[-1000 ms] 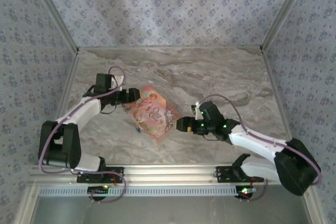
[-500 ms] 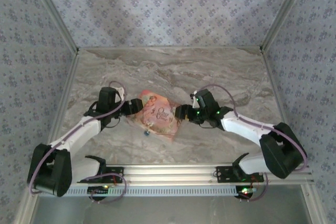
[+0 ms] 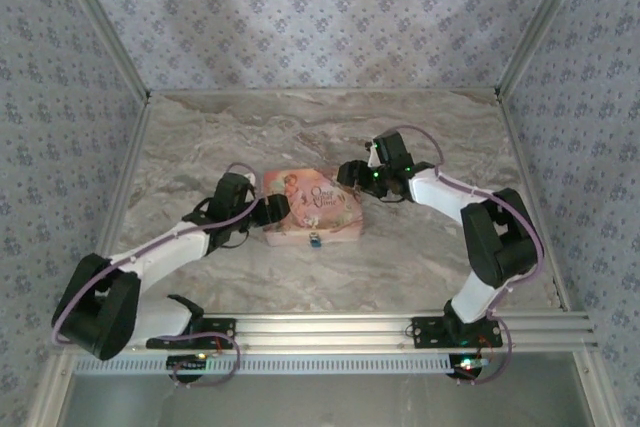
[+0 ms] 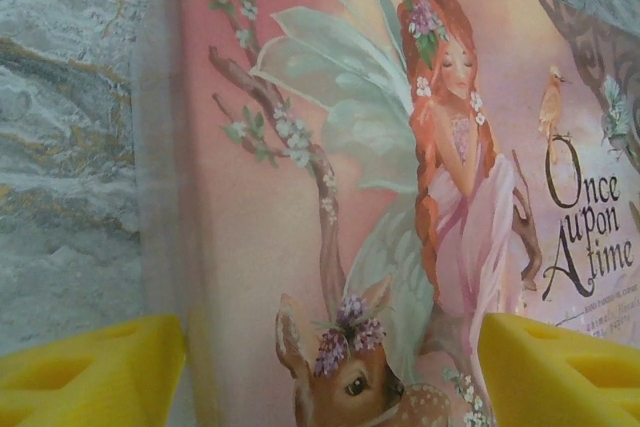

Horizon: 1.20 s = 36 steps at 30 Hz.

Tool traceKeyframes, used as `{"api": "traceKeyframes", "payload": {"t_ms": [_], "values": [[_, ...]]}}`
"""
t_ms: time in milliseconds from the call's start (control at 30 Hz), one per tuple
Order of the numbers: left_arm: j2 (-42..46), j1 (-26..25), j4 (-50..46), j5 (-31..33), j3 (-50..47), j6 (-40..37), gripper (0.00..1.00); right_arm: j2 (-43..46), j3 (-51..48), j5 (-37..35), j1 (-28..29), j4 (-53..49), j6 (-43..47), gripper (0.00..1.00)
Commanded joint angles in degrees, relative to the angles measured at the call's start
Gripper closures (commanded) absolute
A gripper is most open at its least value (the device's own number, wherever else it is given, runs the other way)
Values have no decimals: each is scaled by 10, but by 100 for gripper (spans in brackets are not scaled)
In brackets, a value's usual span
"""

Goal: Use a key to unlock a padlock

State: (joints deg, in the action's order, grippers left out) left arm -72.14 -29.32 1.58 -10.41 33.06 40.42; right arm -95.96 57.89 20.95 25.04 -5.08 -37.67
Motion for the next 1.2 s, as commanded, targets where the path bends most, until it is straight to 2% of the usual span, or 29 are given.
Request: {"api": "traceKeyframes", "payload": {"t_ms": [0,300,433,667,767,867,1000,1167], "values": [[-34,-16,44,-13,38,13,23,-16,27,36,4,-16,12,32],[-89,-18,45,15,80,19,22,-25,57,14,-27,-63,60,29],[-46,-19,33,54,55,23,19,2,55,-8,-48,-97,77,24],[79,-13,-75,124,33,2,17,91,23,-91,-84,-178,94,24],[129,-13,-121,134,24,12,18,123,3,-139,-92,-232,72,30],[167,-21,-157,131,18,25,19,131,-22,-113,-119,-265,47,43],[197,-54,-171,130,10,55,21,132,-73,-88,-141,-243,21,55],[194,-119,-151,154,1,88,21,105,-112,-66,-149,-195,-15,64]]}}
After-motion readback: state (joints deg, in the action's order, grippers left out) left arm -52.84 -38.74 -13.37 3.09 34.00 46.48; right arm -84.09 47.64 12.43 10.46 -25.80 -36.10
